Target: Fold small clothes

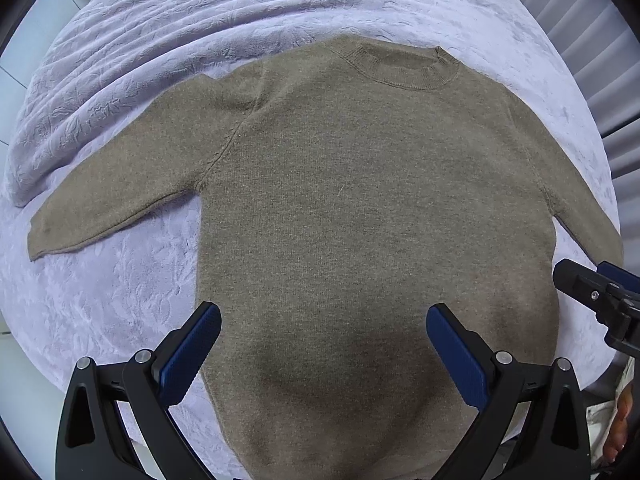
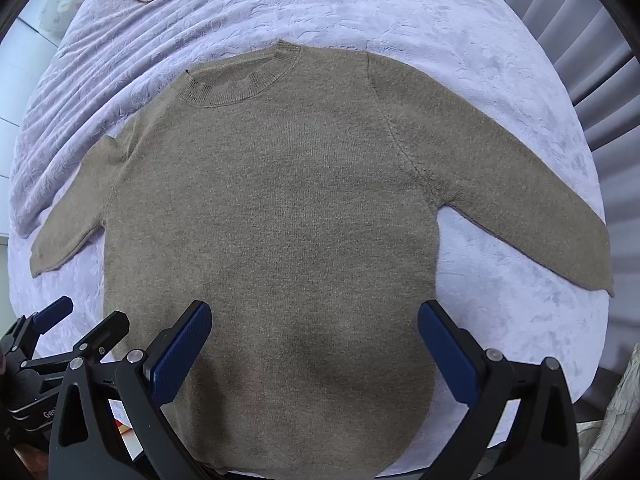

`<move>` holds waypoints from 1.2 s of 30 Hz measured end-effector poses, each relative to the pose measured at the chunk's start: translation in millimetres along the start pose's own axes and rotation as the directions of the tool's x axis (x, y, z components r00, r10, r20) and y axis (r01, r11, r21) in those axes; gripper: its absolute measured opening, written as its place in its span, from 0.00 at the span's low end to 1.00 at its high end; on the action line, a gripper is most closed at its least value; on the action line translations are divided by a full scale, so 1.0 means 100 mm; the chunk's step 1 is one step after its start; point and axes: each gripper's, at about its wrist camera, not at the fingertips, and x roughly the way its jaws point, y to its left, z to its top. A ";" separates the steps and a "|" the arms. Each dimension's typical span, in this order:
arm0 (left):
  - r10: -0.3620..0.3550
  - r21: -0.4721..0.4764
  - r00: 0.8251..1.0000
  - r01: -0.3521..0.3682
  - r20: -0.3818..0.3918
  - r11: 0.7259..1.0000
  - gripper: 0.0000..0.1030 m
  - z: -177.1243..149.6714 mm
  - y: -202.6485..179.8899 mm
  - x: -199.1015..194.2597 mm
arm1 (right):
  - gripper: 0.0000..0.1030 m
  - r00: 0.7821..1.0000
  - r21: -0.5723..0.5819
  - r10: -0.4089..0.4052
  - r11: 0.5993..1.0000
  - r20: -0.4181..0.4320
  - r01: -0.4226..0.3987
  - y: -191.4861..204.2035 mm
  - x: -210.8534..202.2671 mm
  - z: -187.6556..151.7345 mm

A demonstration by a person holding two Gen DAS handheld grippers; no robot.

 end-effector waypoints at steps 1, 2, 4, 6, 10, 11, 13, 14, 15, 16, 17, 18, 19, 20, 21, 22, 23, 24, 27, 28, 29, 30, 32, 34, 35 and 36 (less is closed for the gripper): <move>-0.002 -0.004 1.000 0.002 -0.002 1.000 1.00 0.00 0.01 0.00 | 1.00 1.000 0.005 -0.001 1.000 0.000 0.001 -0.01 0.00 0.00; -0.002 -0.005 1.000 0.002 -0.002 1.000 1.00 0.00 0.01 0.00 | 1.00 1.000 0.009 -0.003 1.000 0.000 0.003 -0.01 0.00 0.01; 0.003 -0.004 1.000 -0.003 -0.003 1.000 1.00 0.00 0.01 0.01 | 1.00 1.000 0.009 -0.012 1.000 -0.001 0.012 0.00 0.01 0.02; 0.005 -0.006 1.000 -0.005 -0.006 1.000 1.00 0.00 0.01 0.02 | 1.00 1.000 0.003 -0.023 1.000 -0.003 0.023 0.01 0.01 0.02; 0.005 -0.007 1.000 -0.005 -0.006 1.000 1.00 0.00 0.02 0.02 | 1.00 0.999 0.005 -0.032 0.999 -0.013 0.032 0.00 0.03 0.03; 0.006 -0.006 1.000 -0.006 -0.006 1.000 1.00 0.00 0.02 0.02 | 1.00 0.999 0.007 -0.031 0.999 -0.014 0.031 0.00 0.03 0.03; 0.004 -0.005 1.000 -0.004 -0.005 1.000 1.00 0.00 0.03 0.02 | 1.00 0.999 0.009 -0.031 0.999 -0.020 0.032 0.00 0.05 0.03; 0.003 -0.005 1.000 -0.003 -0.005 1.000 1.00 0.00 0.03 0.02 | 1.00 0.999 0.010 -0.030 0.999 -0.022 0.030 -0.01 0.05 0.03; 0.004 -0.005 1.000 -0.004 -0.005 1.000 1.00 0.00 0.03 0.02 | 1.00 0.999 0.010 -0.028 1.000 -0.024 0.028 -0.01 0.05 0.04; 0.004 -0.005 1.000 -0.004 -0.005 1.000 1.00 0.00 0.03 0.02 | 1.00 0.999 0.009 -0.028 1.000 -0.025 0.028 -0.01 0.05 0.04; 0.006 -0.005 1.000 -0.006 -0.007 1.000 1.00 0.00 0.04 0.02 | 1.00 0.999 0.008 -0.029 1.000 -0.025 0.030 -0.01 0.05 0.04; 0.007 -0.006 1.000 -0.007 -0.008 1.000 1.00 0.01 0.04 0.02 | 1.00 0.999 0.007 -0.031 0.999 -0.025 0.031 0.00 0.06 0.04; 0.008 -0.007 1.000 -0.008 -0.009 1.000 1.00 0.01 0.04 0.03 | 1.00 0.999 0.008 -0.032 0.999 -0.026 0.032 0.01 0.06 0.04; 0.007 -0.009 1.000 -0.007 -0.011 1.000 1.00 0.01 0.04 0.03 | 1.00 0.999 0.008 -0.032 0.999 -0.026 0.032 0.01 0.06 0.04; 0.007 -0.009 1.000 -0.007 -0.011 1.000 1.00 0.01 0.04 0.03 | 1.00 0.999 0.009 -0.032 0.999 -0.027 0.032 0.01 0.06 0.04; 0.008 -0.010 1.000 -0.008 -0.011 1.000 1.00 0.01 0.04 0.03 | 1.00 0.999 0.010 -0.032 0.999 -0.028 0.033 0.01 0.06 0.04; 0.008 -0.010 1.000 -0.008 -0.011 1.000 1.00 0.01 0.04 0.03 | 1.00 0.999 0.010 -0.033 0.999 -0.028 0.033 0.01 0.06 0.04; 0.008 -0.010 1.000 -0.008 -0.011 1.000 1.00 0.01 0.04 0.03 | 1.00 0.999 0.009 -0.033 0.999 -0.029 0.033 0.01 0.06 0.05; 0.010 -0.008 1.000 -0.010 -0.011 1.000 1.00 0.01 0.04 0.03 | 1.00 0.999 0.008 -0.035 0.999 -0.029 0.036 0.00 0.06 0.05; 0.012 -0.007 1.000 -0.012 -0.011 1.000 1.00 0.01 0.05 0.04 | 1.00 0.999 0.008 -0.036 0.999 -0.030 0.037 0.00 0.07 0.05; 0.013 -0.007 1.000 -0.013 -0.011 1.000 1.00 0.01 0.05 0.03 | 1.00 0.999 0.008 -0.036 0.999 -0.031 0.037 -0.01 0.07 0.05; 0.013 -0.009 1.000 -0.014 -0.010 1.000 1.00 0.01 0.06 0.03 | 1.00 0.999 0.009 -0.037 0.999 -0.031 0.038 -0.01 0.07 0.05; 0.012 -0.011 1.000 -0.013 -0.008 1.000 1.00 0.01 0.06 0.03 | 1.00 0.999 0.007 -0.040 0.999 -0.031 0.040 -0.01 0.07 0.05; 0.013 -0.010 1.000 -0.013 -0.008 1.000 1.00 0.01 0.06 0.03 | 1.00 0.999 0.007 -0.042 0.999 -0.032 0.043 -0.02 0.07 0.05; 0.013 -0.011 1.000 -0.013 -0.008 1.000 1.00 0.01 0.07 0.04 | 1.00 0.999 0.008 -0.043 0.999 -0.033 0.044 -0.01 0.07 0.05; 0.013 -0.011 1.000 -0.013 -0.009 1.000 1.00 0.01 0.06 0.03 | 1.00 0.998 0.008 -0.044 0.999 -0.034 0.044 -0.02 0.07 0.05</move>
